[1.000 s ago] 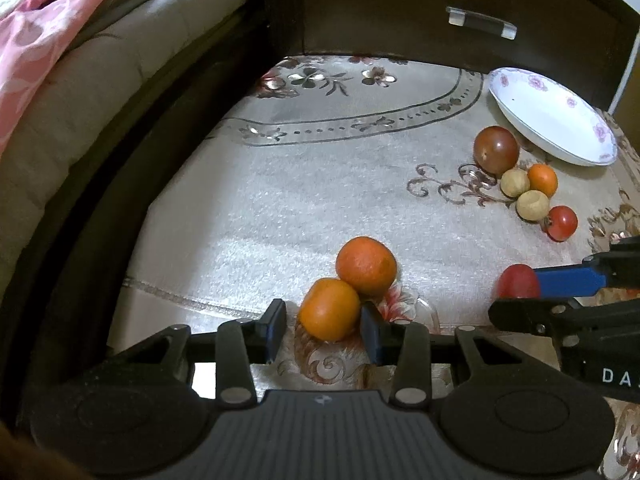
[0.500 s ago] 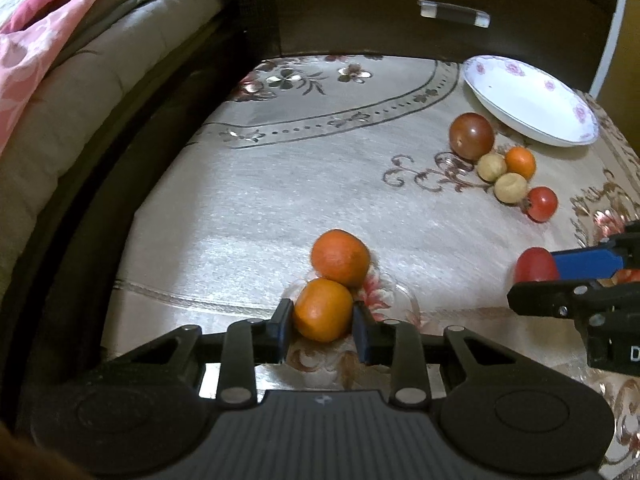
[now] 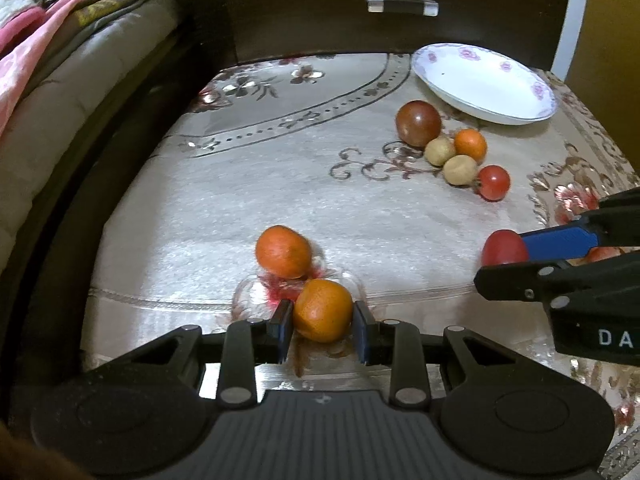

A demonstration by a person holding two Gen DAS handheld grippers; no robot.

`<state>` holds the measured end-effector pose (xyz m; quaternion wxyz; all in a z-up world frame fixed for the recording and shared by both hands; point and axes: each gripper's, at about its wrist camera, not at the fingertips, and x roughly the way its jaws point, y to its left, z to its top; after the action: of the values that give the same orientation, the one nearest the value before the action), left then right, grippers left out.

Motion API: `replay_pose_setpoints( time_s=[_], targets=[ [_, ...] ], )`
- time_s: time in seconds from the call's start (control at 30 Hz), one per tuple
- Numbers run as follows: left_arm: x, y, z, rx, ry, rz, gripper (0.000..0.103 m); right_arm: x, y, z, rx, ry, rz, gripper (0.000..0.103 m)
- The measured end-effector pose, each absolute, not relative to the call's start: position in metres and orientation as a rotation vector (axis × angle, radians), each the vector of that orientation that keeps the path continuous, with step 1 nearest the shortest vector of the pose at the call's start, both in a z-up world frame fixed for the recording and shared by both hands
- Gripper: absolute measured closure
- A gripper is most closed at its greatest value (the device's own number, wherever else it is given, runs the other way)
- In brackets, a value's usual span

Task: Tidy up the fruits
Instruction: 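Carry the tangerine in left gripper and tomato in right gripper over the white plate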

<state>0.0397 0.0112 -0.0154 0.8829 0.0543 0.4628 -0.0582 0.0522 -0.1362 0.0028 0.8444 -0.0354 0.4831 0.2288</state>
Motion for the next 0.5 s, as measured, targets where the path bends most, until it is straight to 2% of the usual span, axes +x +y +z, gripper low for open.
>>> replay_pose_setpoints(
  time_s=[0.5],
  targets=[
    [0.059, -0.030, 0.001, 0.122, 0.923, -0.222, 0.064, 0.062, -0.165, 0.011, -0.013, 0.993, 0.430, 0.078]
  ],
)
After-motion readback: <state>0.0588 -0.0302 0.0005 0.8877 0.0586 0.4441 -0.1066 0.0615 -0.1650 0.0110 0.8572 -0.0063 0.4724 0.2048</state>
